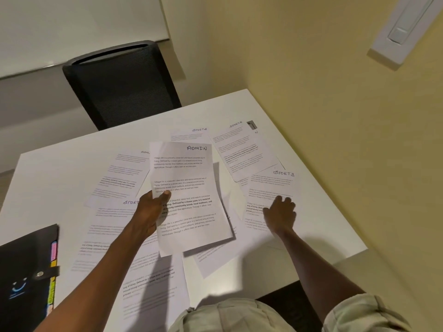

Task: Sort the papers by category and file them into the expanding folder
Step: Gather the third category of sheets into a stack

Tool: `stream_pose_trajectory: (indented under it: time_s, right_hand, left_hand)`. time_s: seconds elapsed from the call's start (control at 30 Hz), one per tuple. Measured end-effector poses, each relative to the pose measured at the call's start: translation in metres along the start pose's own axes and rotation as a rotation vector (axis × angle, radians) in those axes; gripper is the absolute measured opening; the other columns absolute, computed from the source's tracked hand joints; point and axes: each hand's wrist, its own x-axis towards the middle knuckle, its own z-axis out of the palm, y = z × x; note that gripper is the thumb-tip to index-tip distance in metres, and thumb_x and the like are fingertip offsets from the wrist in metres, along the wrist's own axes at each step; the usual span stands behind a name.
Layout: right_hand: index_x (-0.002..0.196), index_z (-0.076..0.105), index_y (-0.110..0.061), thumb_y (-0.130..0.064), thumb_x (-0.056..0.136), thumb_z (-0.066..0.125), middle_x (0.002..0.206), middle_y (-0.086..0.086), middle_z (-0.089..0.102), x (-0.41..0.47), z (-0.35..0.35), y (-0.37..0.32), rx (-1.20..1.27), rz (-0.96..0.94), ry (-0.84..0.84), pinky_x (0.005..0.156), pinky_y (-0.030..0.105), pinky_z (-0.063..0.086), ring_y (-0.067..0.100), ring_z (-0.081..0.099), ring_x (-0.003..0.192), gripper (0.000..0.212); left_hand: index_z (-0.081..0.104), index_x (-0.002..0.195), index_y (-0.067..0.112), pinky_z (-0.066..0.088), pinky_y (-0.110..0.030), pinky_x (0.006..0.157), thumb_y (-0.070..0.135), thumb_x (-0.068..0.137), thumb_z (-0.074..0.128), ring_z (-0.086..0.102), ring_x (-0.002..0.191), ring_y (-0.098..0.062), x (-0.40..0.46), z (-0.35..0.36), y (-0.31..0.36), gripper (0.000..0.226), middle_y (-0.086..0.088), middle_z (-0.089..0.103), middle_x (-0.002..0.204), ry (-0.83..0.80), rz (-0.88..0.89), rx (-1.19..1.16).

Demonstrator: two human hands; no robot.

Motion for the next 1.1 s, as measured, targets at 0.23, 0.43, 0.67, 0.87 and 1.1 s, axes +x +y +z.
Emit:
stream_pose_trajectory:
  time_s: [0.23,0.43,0.67,0.87,1.1]
  right_hand:
    - [0.137,0.041,-0.018,-0.046,0.085,0.065,0.153,0.022,0.024,0.014,0.006,0.026,-0.216,0.053,-0.095,0.099,0.050,0.038,0.039,0.033,0.133,0.064]
    - [0.134,0.048,-0.005,-0.018,0.090,0.055,0.148,0.020,0.036,0.001,0.008,-0.027,-0.038,-0.248,-0.019,0.101,0.044,0.041,0.036,0.039,0.131,0.046]
    - [0.118,0.050,-0.002,-0.048,0.089,0.061,0.118,0.016,0.051,-0.019,0.024,-0.095,-0.015,-0.461,-0.121,0.095,0.039,0.045,0.030,0.049,0.111,0.056]
    - [0.120,0.046,-0.001,-0.055,0.064,0.083,0.114,0.013,0.052,-0.027,0.046,-0.125,-0.184,-0.252,-0.210,0.077,0.034,0.054,0.025,0.053,0.104,0.086]
    - [0.126,0.044,-0.008,-0.034,0.063,0.090,0.124,0.014,0.055,-0.010,0.044,-0.126,-0.043,-0.082,-0.401,0.091,0.042,0.050,0.032,0.052,0.118,0.083]
  left_hand:
    - [0.062,0.121,0.005,0.056,-0.036,0.076,0.013,0.097,0.059,0.068,0.093,-0.029,0.009,-0.028,-0.001,0.025,-0.013,0.070,0.109,0.096,0.033,0.029]
    - [0.065,0.115,0.007,0.054,-0.039,0.078,0.019,0.096,0.062,0.064,0.079,-0.025,0.021,-0.071,-0.008,0.022,-0.009,0.069,0.096,0.268,0.058,0.111]
    - [0.065,0.096,0.013,0.053,-0.044,0.082,0.018,0.096,0.059,0.065,0.083,-0.029,0.019,-0.104,-0.029,0.007,-0.013,0.068,0.095,0.411,0.027,0.110]
    - [0.065,0.092,0.016,0.053,-0.047,0.087,0.016,0.097,0.059,0.065,0.088,-0.030,0.007,-0.110,-0.044,0.008,-0.010,0.068,0.094,0.455,-0.017,0.076]
    - [0.061,0.116,0.016,0.051,-0.052,0.096,0.014,0.100,0.053,0.064,0.104,-0.034,-0.006,-0.121,-0.052,0.017,-0.011,0.066,0.117,0.537,0.014,0.084]
